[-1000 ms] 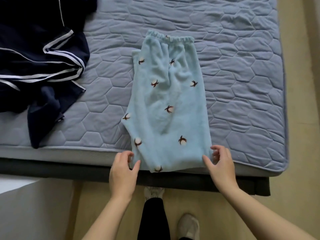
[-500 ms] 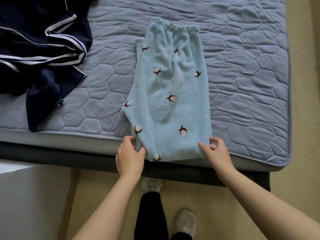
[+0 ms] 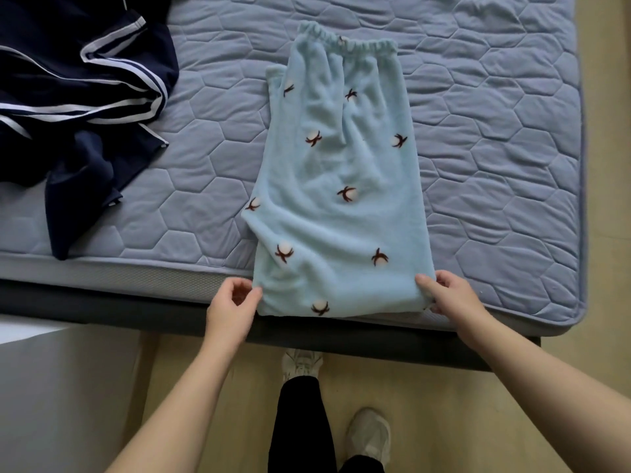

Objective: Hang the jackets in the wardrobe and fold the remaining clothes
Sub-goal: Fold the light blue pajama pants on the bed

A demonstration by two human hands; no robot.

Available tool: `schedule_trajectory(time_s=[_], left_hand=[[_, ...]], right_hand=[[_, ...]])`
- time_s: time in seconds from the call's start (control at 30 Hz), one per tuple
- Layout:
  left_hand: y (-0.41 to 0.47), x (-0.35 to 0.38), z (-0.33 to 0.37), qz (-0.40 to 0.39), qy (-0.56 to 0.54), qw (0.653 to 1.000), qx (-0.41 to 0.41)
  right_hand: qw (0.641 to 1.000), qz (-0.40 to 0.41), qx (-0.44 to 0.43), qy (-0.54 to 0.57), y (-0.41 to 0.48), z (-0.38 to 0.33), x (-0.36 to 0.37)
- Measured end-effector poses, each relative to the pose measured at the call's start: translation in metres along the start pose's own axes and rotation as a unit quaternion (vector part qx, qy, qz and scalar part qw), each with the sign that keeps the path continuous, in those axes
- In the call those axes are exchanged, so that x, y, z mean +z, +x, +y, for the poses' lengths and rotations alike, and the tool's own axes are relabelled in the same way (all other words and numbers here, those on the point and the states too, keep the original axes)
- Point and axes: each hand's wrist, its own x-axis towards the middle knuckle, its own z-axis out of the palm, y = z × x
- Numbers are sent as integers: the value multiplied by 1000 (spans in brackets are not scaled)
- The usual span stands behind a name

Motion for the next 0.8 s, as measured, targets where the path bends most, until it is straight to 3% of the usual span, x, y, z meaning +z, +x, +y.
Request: schedule_trajectory(time_s=[0.2, 0.3, 0.43, 0.6, 0.67, 0.8], left_hand=[[27, 15, 42, 7, 36, 996, 79], [43, 10, 27, 73, 11, 997, -6], [54, 8, 30, -1, -46, 992, -120], [97, 9, 81, 26, -63, 997, -28], [113, 13, 87, 21, -12, 1000, 10], [128, 6, 73, 61, 93, 994, -21]], right_hand=[[999, 0, -43, 34, 17, -31, 2], [997, 65, -42, 22, 31, -36, -2], [999, 27, 3, 17, 36, -36, -2], [998, 7, -6, 63, 64, -77, -4], [998, 22, -31, 58, 84, -99, -2], [996, 73, -39, 21, 112, -115, 1]])
